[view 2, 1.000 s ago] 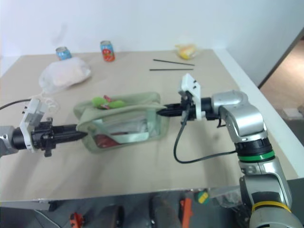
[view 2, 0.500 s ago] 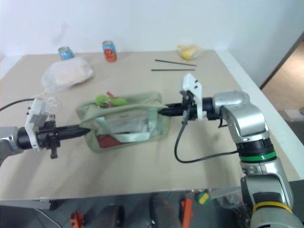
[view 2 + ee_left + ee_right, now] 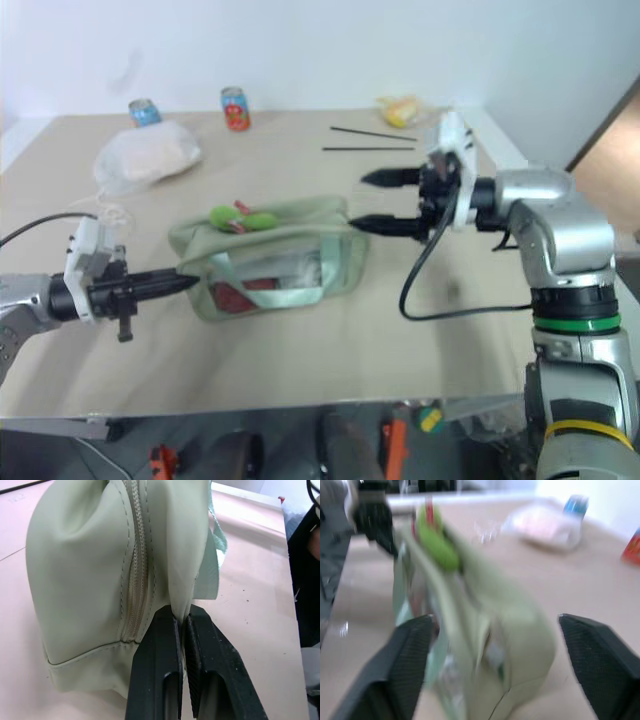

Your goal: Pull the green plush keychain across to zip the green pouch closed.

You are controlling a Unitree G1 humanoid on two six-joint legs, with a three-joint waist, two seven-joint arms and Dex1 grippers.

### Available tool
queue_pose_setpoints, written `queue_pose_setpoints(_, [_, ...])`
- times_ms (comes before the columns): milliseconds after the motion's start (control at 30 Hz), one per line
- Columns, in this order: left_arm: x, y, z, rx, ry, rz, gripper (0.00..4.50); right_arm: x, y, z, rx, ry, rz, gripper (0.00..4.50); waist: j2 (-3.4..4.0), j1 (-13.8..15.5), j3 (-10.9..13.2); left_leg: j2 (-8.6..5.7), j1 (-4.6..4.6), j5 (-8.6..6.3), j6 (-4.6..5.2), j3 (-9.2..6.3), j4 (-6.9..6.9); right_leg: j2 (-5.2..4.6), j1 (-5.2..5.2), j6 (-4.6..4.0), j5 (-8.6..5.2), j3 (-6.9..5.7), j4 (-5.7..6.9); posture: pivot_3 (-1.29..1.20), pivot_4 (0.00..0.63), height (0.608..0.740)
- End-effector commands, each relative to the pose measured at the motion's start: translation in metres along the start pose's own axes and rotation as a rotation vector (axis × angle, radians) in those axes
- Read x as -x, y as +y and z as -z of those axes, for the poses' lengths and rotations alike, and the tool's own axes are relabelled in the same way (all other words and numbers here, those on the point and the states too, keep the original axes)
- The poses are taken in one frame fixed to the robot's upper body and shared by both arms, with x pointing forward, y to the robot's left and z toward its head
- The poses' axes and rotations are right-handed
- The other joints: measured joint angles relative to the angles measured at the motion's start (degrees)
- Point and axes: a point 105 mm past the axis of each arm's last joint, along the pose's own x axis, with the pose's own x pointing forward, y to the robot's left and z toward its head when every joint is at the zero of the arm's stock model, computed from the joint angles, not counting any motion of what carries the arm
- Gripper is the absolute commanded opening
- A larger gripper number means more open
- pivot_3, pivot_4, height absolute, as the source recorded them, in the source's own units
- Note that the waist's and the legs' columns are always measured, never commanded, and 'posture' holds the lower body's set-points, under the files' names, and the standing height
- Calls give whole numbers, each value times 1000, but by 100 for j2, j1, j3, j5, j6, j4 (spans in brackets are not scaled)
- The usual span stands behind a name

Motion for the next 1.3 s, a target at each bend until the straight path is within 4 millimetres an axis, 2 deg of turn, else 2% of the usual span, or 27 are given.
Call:
queue_pose_setpoints(33, [-8, -5, 11, 21, 36, 32, 0, -14, -2, -34, 55, -112, -23, 4074, 0, 0, 0, 2, 1, 0, 0, -2, 0, 2, 2, 0, 0, -2, 0, 0, 150, 740])
queue_pose_setpoints(133, [-9, -3, 12, 16, 37, 34, 0, -50, -8, -38, 99, -70, -20, 4074, 2, -4, -1, 5, 11, 2, 3, -7, 0, 6, 13, -1, -1, -6, 0, 0, 150, 740])
queue_pose_setpoints(167, [-10, -2, 12, 12, 36, 35, 0, -64, -6, -41, 112, -64, -31, 4074, 3, -6, -1, 5, 14, 2, 3, -8, 0, 5, 15, -2, -1, -8, 0, 0, 150, 740])
queue_pose_setpoints(233, [-10, -1, 12, 8, 35, 36, 0, -81, -2, -46, 130, -58, -47, 4074, 3, 7, -1, 6, 14, 3, 5, -7, 0, 5, 15, -1, 0, -7, 0, 0, 150, 740])
queue_pose_setpoints(367, [-12, -1, 11, 3, 27, 38, 0, -113, 22, -44, 157, -18, -148, 4074, 4, 66, -1, 5, -2, 2, 3, -16, -2, -6, 11, -4, -5, -19, -1, 0, 150, 740])
queue_pose_setpoints(500, [-13, -2, 11, 0, 19, 37, 0, -123, 39, -29, 177, 42, -217, 4074, 4, 97, -1, 2, -14, 1, 2, -17, -7, -29, 6, 5, -12, -19, -6, 0, 150, 740])
queue_pose_setpoints(633, [-12, -3, 11, 3, 13, 34, 0, -126, 45, -16, 185, 96, -243, 4074, 4, 105, -1, 1, -15, 1, 2, -16, -7, -31, 6, 10, -11, -20, -12, 0, 150, 740])
queue_pose_setpoints(967, [-13, -3, 11, 5, 9, 27, 0, -134, 40, -2, 195, 153, -210, 4074, 4, 105, -1, 8, -9, 1, 3, -28, -7, -17, 7, 4, -12, -31, -10, 0, 150, 740])
queue_pose_setpoints(1133, [-12, -3, 12, 5, 9, 23, 0, -134, 33, -2, 187, 149, -184, 2612, 4, 105, -1, 5, -10, 1, 3, -26, -7, -19, 7, 3, -12, -29, -10, 0, 150, 740])
queue_pose_setpoints(1300, [-12, -2, 11, 4, 7, 18, 0, -133, 32, -1, 189, 150, -191, 807, 4, 105, -1, 4, -11, 1, 3, -25, -7, -18, 7, 4, -12, -29, -10, 0, 150, 740])
